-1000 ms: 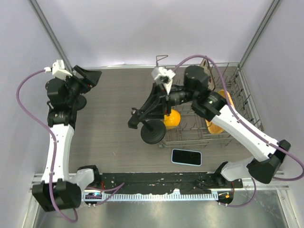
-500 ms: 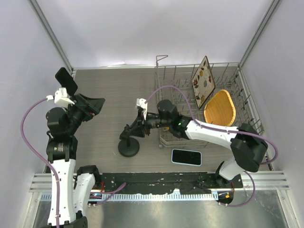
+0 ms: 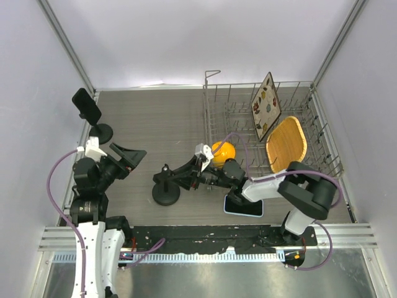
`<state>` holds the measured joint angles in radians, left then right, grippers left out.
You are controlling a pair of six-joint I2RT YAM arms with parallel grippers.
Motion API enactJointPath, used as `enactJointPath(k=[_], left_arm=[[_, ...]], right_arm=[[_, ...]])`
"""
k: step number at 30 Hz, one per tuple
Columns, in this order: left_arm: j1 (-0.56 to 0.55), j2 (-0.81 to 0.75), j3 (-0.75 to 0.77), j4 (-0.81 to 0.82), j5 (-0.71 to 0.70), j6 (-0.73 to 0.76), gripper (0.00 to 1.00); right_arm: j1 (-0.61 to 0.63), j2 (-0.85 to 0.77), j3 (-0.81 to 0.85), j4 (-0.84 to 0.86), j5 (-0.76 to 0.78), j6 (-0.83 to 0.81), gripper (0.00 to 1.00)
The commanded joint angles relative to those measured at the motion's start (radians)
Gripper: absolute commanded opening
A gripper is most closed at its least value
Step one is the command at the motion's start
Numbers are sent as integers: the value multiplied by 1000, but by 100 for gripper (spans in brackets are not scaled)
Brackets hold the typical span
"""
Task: Place the phone on the phone stand
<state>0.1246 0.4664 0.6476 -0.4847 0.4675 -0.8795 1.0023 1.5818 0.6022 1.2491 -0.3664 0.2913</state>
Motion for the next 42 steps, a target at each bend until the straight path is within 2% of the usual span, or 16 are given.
enactJointPath(k=[1, 5, 7, 10, 11, 16, 17, 23, 28, 30, 31, 32, 33, 35, 39, 42], left_arm=[[0, -21, -32, 11, 48, -29, 82], [0, -21, -39, 11, 66, -26, 84], [0, -21, -43, 15, 71, -27, 84], [-2, -21, -48, 14, 71, -26, 84], [0, -23, -49, 11, 71, -24, 84], [1, -43, -48, -9, 53, -1, 85], [0, -44, -49, -12, 46, -1, 85], [0, -54, -39, -20, 0, 36, 86], [0, -52, 10, -58, -55, 99, 87], [0, -51, 26, -75, -66, 132, 88], [0, -52, 41, -93, -70, 140, 88], [1, -51, 47, -100, -79, 157, 88], [0, -54, 58, -109, -81, 163, 88], [0, -61, 58, -117, -84, 171, 88], [0, -71, 32, -94, -66, 142, 88], [0, -72, 24, -75, -44, 126, 88]], right_arm=[[-11, 107, -21, 230, 50, 92, 1], [-11, 109, -16, 188, 56, 105, 1], [-8, 86, 19, 46, 55, 82, 1], [4, 31, 51, -129, 90, 52, 18], [9, 2, 62, -182, 104, 49, 30], [59, -97, 94, -454, 200, 5, 52], [85, -112, 103, -500, 217, -6, 60], [156, -204, 237, -885, 357, -53, 77], [200, -200, 436, -1147, 451, -67, 80], [200, -171, 531, -1370, 548, -20, 81], [202, -131, 641, -1449, 588, 64, 81], [202, -105, 700, -1616, 637, 138, 81], [202, -83, 799, -1689, 673, 197, 81], [208, -50, 853, -1789, 647, 299, 81], [213, -111, 750, -1650, 604, 448, 81], [213, -127, 723, -1637, 702, 486, 81]])
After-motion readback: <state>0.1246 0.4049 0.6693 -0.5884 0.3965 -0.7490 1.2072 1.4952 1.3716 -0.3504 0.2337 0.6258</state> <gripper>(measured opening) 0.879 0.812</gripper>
